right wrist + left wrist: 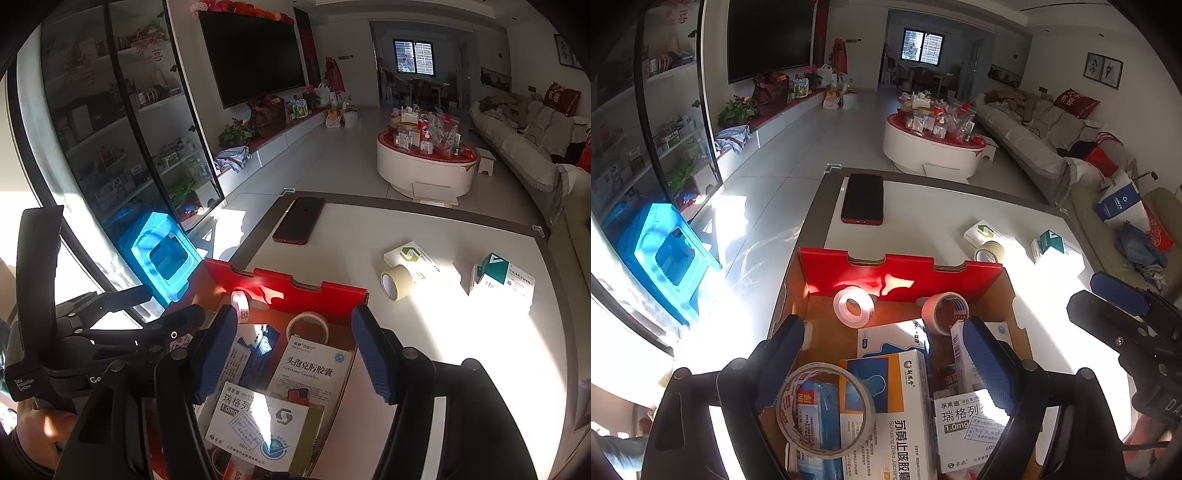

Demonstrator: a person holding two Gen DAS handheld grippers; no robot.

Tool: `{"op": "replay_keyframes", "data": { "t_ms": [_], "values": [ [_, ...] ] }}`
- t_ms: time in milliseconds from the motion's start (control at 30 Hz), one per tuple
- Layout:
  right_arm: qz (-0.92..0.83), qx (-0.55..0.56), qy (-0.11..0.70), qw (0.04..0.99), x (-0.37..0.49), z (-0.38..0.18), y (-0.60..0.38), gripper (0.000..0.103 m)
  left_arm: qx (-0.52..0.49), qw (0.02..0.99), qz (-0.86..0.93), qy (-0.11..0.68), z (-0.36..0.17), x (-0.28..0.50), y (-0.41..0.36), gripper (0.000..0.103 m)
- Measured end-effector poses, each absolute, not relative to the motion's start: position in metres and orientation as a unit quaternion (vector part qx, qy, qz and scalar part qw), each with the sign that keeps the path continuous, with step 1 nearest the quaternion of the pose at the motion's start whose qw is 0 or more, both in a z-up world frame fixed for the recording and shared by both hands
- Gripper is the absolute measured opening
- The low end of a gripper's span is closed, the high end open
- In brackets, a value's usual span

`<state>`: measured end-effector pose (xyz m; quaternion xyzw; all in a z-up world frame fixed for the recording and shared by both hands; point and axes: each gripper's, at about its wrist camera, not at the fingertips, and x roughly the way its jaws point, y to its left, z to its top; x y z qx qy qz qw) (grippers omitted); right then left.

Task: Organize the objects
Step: 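Lower both tape rolls into the tray and open both tools, then withdraw both tools from the tray toward the boxes on the table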

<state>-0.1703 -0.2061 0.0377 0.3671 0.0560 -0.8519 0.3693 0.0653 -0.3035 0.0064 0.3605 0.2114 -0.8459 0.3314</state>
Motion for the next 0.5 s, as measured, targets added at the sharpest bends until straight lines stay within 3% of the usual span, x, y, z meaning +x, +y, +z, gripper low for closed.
{"op": "replay_keyframes", "data": {
  "t_ms": [500],
  "values": [
    [-0.863, 0.357, 0.029, 0.357, -0.108, 0.039, -0.13, 0.069, 0.365, 0.343, -0.851, 0.157, 0.015, 0.082, -0.229, 0.092]
  ]
}}
